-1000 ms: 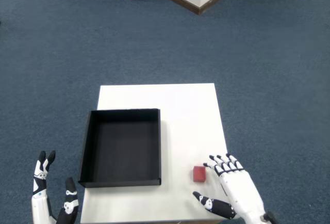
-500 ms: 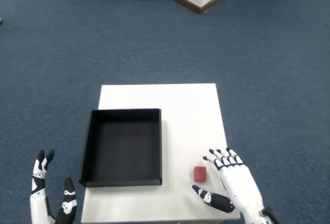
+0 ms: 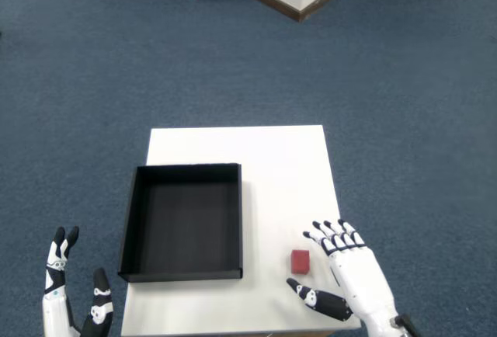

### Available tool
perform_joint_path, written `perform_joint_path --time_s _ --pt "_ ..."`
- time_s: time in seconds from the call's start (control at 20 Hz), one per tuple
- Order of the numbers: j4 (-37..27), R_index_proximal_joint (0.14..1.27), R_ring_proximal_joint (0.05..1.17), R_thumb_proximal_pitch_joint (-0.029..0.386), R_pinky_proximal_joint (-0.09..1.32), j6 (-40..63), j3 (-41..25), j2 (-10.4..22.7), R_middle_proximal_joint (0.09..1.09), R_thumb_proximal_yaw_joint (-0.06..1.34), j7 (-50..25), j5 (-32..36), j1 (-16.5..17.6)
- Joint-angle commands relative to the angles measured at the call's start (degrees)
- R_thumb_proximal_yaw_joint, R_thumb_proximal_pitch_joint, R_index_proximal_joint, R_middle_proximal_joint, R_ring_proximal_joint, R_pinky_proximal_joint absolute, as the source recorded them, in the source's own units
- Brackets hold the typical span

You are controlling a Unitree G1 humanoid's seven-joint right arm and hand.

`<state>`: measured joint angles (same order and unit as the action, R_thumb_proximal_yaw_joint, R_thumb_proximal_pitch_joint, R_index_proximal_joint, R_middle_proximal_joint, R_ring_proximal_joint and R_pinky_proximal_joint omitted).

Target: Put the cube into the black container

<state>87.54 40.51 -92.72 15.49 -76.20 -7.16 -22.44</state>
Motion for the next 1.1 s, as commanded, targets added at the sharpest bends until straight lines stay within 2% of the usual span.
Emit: perform_joint_path --time_s 0.05,0.55,1.1 --pt "0.07 0.36 0.21 -0.002 -0.02 2.40 -0.28 0.67 0.19 0.51 -4.34 0.18 -3.11" --pt "2.65 0.37 0.21 0.002 -0.01 3.10 -1.04 -0.04 0.19 0.55 -3.71 -0.59 -3.12" --pt "3.52 0.39 0.22 0.014 -0.01 0.33 1.59 1.12 0.19 0.59 3.89 1.75 -1.66"
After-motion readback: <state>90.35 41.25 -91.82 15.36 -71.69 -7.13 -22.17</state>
